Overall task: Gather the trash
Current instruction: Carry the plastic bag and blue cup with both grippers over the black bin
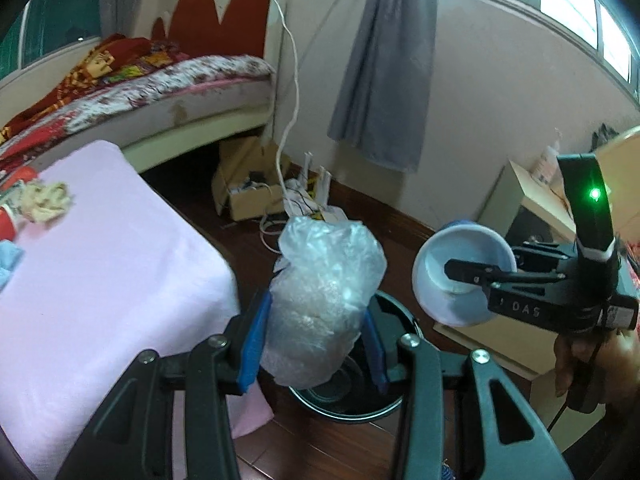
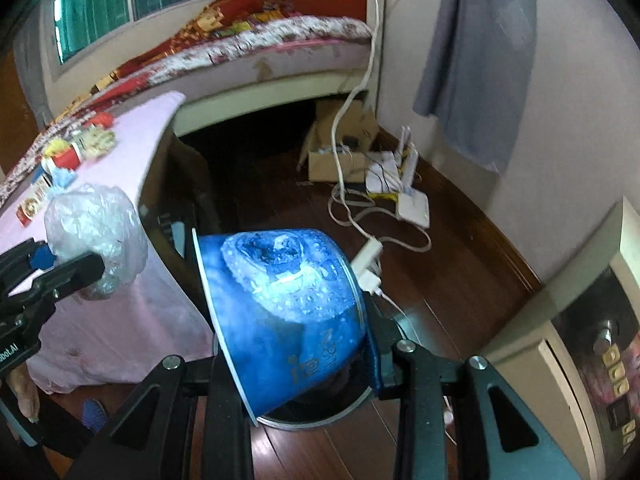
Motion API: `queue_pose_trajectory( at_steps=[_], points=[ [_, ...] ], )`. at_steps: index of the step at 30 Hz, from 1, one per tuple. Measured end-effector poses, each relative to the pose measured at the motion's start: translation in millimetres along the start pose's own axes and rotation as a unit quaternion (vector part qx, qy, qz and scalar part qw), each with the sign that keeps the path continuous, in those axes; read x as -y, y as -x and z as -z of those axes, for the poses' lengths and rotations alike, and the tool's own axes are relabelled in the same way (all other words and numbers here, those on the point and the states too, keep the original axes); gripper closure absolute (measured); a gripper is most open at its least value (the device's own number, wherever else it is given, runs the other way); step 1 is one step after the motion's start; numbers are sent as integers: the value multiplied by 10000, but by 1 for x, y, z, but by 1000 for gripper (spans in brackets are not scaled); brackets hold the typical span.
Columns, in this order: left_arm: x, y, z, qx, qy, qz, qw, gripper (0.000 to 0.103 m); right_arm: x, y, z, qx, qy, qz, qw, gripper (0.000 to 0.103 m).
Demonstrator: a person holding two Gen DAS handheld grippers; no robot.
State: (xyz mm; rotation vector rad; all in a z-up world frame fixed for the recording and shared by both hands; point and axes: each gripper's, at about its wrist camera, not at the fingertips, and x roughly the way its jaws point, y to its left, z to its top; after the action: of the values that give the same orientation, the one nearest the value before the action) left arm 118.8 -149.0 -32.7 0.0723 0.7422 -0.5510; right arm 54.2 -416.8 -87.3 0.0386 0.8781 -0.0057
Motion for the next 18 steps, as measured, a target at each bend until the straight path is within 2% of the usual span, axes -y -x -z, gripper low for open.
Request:
queue_pose_trajectory(
  at_steps=[8,18],
  points=[
    [7,-39,15,-453,-63,136,9989,58,2,-46,25,-535,192,-37,9984,69],
    [2,-97,37,-1149,4,336,9928,58,4,-108,34,-1050,432,-69,9935,68]
  ],
)
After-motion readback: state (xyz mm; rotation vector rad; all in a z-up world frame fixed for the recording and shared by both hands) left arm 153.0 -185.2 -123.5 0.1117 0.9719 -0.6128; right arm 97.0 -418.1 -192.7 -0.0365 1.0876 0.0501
